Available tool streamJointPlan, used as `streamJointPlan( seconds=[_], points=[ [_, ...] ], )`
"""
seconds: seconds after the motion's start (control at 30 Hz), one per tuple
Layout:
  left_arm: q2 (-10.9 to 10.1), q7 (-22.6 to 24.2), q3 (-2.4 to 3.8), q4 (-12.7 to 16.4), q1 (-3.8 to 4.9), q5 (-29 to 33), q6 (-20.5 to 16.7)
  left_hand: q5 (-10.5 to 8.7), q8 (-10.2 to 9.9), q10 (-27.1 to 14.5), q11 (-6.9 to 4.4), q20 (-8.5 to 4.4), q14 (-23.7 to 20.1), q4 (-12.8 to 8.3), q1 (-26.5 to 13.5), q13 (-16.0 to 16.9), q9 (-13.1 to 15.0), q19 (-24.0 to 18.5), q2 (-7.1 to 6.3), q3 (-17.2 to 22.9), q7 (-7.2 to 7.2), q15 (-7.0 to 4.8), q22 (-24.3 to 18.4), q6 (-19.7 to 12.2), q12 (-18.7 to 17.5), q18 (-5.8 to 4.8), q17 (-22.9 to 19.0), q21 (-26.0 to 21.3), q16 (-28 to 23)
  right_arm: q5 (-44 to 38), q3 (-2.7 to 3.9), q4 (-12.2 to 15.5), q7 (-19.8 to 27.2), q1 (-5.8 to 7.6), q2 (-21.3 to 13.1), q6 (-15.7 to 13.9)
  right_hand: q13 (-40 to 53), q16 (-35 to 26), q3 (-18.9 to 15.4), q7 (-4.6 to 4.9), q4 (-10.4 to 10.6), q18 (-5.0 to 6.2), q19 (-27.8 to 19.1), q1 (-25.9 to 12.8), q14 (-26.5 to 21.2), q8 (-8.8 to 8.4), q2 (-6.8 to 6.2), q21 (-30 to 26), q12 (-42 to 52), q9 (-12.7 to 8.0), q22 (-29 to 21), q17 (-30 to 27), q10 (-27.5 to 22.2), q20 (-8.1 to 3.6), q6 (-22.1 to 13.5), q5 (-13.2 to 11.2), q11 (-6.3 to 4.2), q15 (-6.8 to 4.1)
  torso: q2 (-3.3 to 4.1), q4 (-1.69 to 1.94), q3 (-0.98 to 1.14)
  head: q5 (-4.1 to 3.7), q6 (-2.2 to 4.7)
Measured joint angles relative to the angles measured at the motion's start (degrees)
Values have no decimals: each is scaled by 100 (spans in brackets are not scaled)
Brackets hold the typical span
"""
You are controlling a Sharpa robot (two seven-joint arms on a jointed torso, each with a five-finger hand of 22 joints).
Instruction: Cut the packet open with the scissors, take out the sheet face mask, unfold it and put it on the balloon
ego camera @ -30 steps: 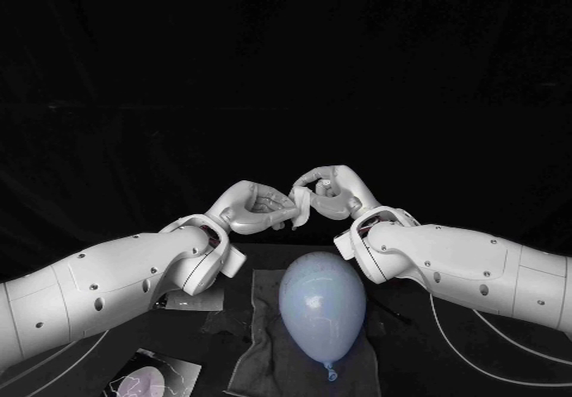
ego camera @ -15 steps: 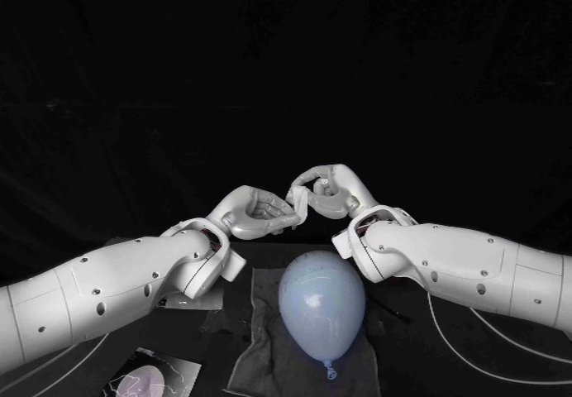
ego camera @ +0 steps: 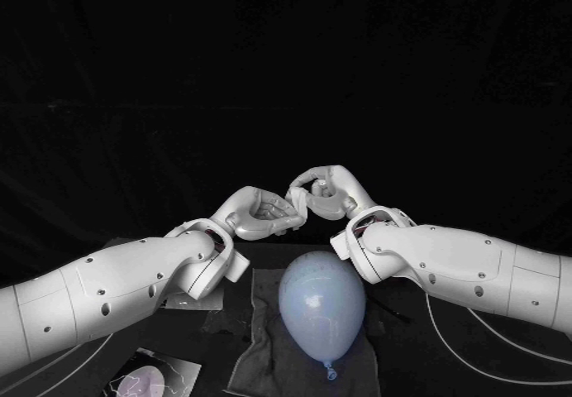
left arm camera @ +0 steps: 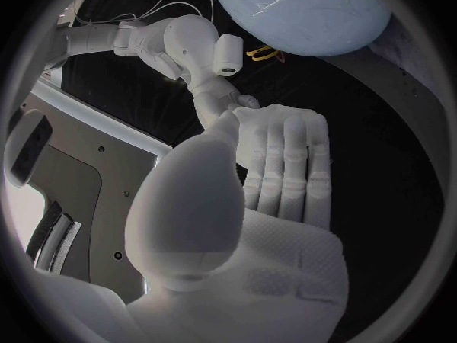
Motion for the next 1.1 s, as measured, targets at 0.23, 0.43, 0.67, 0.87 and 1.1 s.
streamJointPlan(
  seconds=[0.23, 0.43, 0.67, 0.87, 1.1],
  points=[
    [31, -2, 1, -1, -1, 10, -8, 0, 23, -31, -31, -20, 30, -16, 124, 37, 7, 61, 124, -16, -20, -30, -16, 20, 44, -2, -2, 0, 42, -69, -2, 3, -67, 0, 28, -23, 0, 9, 0, 6, 0, 1, 15, 1, 0, 0, 1, -6, 0, 0, 3, 0, 0, -15, -8, -1, 0, 0, 1, 3, 0, -3, 2],
    [57, -8, 1, -9, -1, 27, -8, 0, 29, -11, -51, -40, 61, -49, 324, 58, 7, 122, 324, 52, -61, -60, -29, 61, 82, -16, -16, -22, 75, -118, -2, 5, -120, 0, 44, -56, -1, 9, 24, 12, -24, 0, 14, 15, -1, -1, 15, -9, -1, 0, 4, 0, 0, -15, -15, -3, 0, 1, 3, 3, 0, -3, -3],
    [107, -17, 4, -25, -1, 102, -11, 0, 29, -31, -71, -62, 83, -24, 369, 59, 1, 143, 369, 105, -61, -81, -38, 103, 82, 29, -39, -22, 82, -176, -2, 36, -201, 0, 74, -117, -3, 5, 41, 10, -41, 0, 14, 37, -1, 1, -8, -10, -1, 0, 3, -4, 12, -14, -29, -4, 12, 1, 2, 4, -2, -1, -7],
    [129, -17, 7, -27, -1, 199, -16, 0, 26, -31, -71, -81, 83, -7, 291, 35, -30, 165, 383, 88, -39, -81, -50, 81, 79, 29, -54, -22, 82, -214, -3, 65, -254, 0, 85, -165, -6, 3, 41, -5, -41, 0, 12, 37, -1, 24, -8, -10, -8, 0, 2, -5, 12, -12, -16, -14, 12, 1, 2, 4, -3, -2, 2],
    [137, -14, 12, -8, -2, 396, -18, 0, -63, -86, -16, -62, 82, -2, 127, 0, -74, 184, 369, 29, 16, -80, -71, 25, 13, 28, -72, -48, 82, -243, -5, 69, -301, 0, 92, -215, -1, 7, 63, -5, -63, 1, 11, 37, -2, 27, -8, -11, -12, 0, 0, -4, 13, -11, -17, -15, 13, 2, 3, 5, -2, -3, 3]
  ],
)
